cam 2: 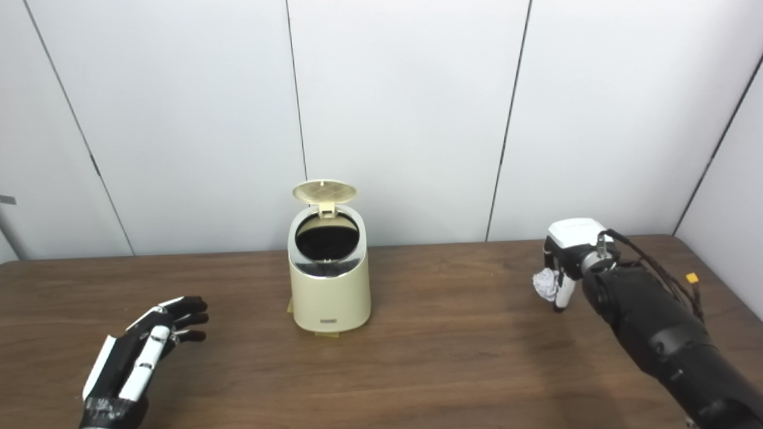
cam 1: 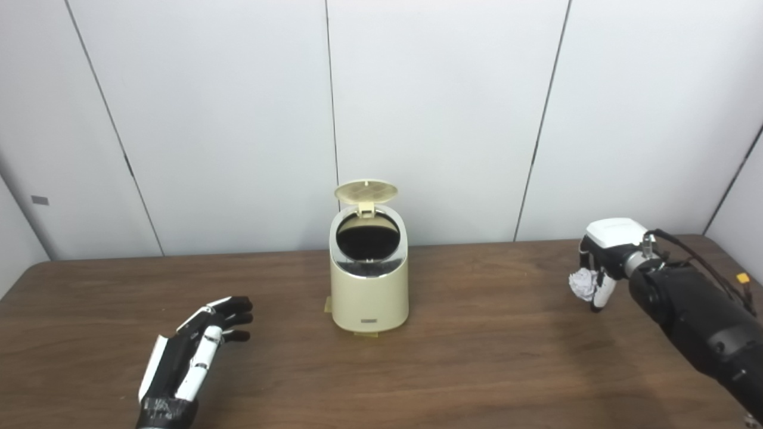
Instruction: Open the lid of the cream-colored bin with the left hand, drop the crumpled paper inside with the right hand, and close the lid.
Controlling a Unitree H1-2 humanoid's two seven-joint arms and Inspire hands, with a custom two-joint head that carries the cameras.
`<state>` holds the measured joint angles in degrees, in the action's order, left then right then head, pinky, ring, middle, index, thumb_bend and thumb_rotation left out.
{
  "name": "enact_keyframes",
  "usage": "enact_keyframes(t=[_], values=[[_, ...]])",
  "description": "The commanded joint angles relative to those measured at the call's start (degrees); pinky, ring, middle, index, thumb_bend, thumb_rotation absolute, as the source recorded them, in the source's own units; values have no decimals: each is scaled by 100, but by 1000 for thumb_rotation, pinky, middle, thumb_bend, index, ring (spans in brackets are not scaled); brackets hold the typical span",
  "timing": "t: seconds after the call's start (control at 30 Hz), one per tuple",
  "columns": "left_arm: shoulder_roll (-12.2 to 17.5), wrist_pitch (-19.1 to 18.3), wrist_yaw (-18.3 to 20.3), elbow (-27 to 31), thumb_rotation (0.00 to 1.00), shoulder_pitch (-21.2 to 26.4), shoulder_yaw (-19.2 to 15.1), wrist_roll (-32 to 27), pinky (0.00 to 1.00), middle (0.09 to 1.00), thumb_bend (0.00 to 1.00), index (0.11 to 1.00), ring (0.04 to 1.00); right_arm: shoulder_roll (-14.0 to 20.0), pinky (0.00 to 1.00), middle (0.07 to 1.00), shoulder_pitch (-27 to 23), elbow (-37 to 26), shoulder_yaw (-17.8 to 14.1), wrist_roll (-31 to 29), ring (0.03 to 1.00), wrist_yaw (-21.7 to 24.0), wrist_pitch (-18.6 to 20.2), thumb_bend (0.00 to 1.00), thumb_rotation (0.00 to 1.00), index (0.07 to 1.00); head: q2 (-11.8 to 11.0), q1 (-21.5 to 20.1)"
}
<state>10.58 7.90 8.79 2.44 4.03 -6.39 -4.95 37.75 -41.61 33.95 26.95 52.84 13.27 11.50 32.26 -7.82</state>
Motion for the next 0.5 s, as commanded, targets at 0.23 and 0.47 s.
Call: enact_keyframes(t=[0.23,0.47], values=[[61,113,-32,166,728,116,-4,-26,668,754,251,751,741,215,304,465,-141,-515,-99,16,386,563,218,518,0,519,15,-5],[51,143,-13,150,716,127,0,-74,650,750,242,748,734,241,447,526,-184,-1204,-202,34,452,879,206,518,0,475,11,-5]])
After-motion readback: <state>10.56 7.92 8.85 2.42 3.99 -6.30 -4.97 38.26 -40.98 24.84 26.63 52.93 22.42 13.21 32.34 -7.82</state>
